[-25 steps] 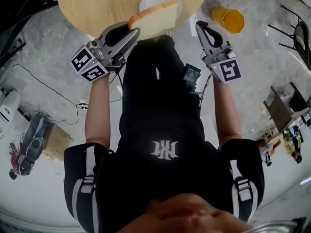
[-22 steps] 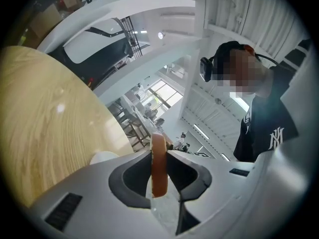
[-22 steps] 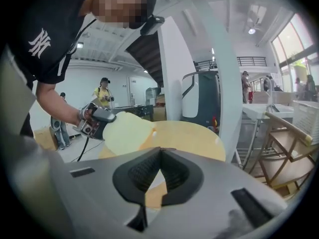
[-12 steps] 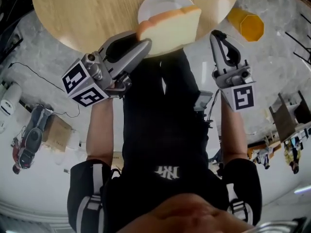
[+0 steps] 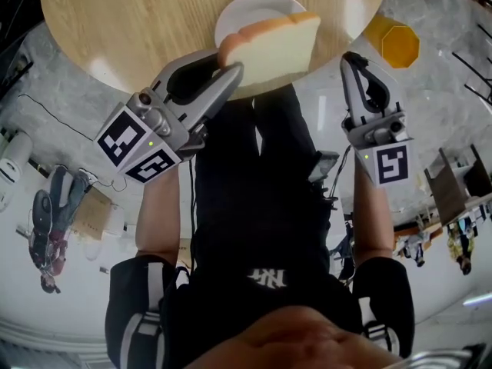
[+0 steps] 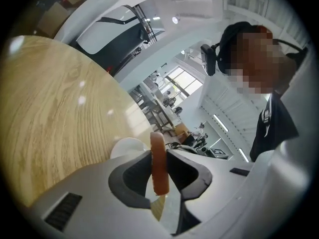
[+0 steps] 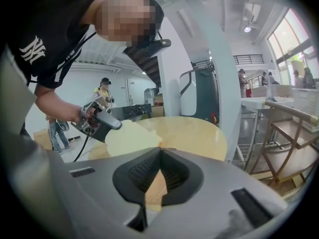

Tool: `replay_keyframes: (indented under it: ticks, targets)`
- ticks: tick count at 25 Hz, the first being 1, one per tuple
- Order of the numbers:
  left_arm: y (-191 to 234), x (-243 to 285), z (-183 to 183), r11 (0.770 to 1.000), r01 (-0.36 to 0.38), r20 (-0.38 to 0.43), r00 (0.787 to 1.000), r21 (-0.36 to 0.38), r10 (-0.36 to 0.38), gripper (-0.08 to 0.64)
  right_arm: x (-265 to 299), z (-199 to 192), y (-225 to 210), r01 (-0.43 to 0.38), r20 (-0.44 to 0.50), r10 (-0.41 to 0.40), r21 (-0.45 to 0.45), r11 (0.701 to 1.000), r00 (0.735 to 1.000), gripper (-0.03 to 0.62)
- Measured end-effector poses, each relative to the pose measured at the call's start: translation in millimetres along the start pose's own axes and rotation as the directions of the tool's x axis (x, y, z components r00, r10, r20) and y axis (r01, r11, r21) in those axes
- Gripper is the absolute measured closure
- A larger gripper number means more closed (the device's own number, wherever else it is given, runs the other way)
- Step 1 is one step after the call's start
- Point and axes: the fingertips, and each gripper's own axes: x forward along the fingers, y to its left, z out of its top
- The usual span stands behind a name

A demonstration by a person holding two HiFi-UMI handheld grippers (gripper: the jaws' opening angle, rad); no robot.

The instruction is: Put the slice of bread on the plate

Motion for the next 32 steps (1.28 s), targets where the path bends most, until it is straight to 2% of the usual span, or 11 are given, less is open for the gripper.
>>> replay_keyframes:
  ticks: [3,6,10,13,19,27,30,32]
  targets:
    - [5,0,-4,0.995,-0.054,-0.015,0.998,0.084,0.056,0.449,-1,-3,1,-0.001,-0.003,0.001,0.001,1.000,1.000,0.594]
    - [7,0,-6,0.981,-0.104,-0.013,0.994,0.167,0.108,0.443,1,-3,3,-0.007,-0.001,0.007,0.001,1.000,1.000,0.594]
    - [14,0,-10,0.950,-0.182,-0.027,0.981,0.252,0.195,0.431,2,-1,5,-0.019,0.004,0.019,-0.001,1.000,1.000,0.594]
    - [23,1,-16,0.917,-0.238,-0.049,0.962,0.320,0.267,0.419,1,-3,4,-0.018,0.004,0.018,0.003,1.000,1.000,0.594]
    - [31,2,-17,0.881,-0.286,-0.042,0.945,0.377,0.325,0.411,0,-5,4,-0.010,0.008,0.010,0.010,1.000,1.000,0.594]
    - [42,11,-15,0.844,-0.344,-0.038,0.919,0.412,0.393,0.407,-3,-11,4,-0.004,0.008,0.004,0.022,1.000,1.000,0.594]
    - [47,13,-16,0.799,-0.368,-0.056,0.894,0.476,0.445,0.400,-5,-11,5,-0.002,0.013,0.002,0.025,1.000,1.000,0.594]
    - [48,17,-16,0.782,-0.370,-0.055,0.889,0.502,0.455,0.405,-4,-11,5,0.001,0.013,-0.001,0.027,1.000,1.000,0.594]
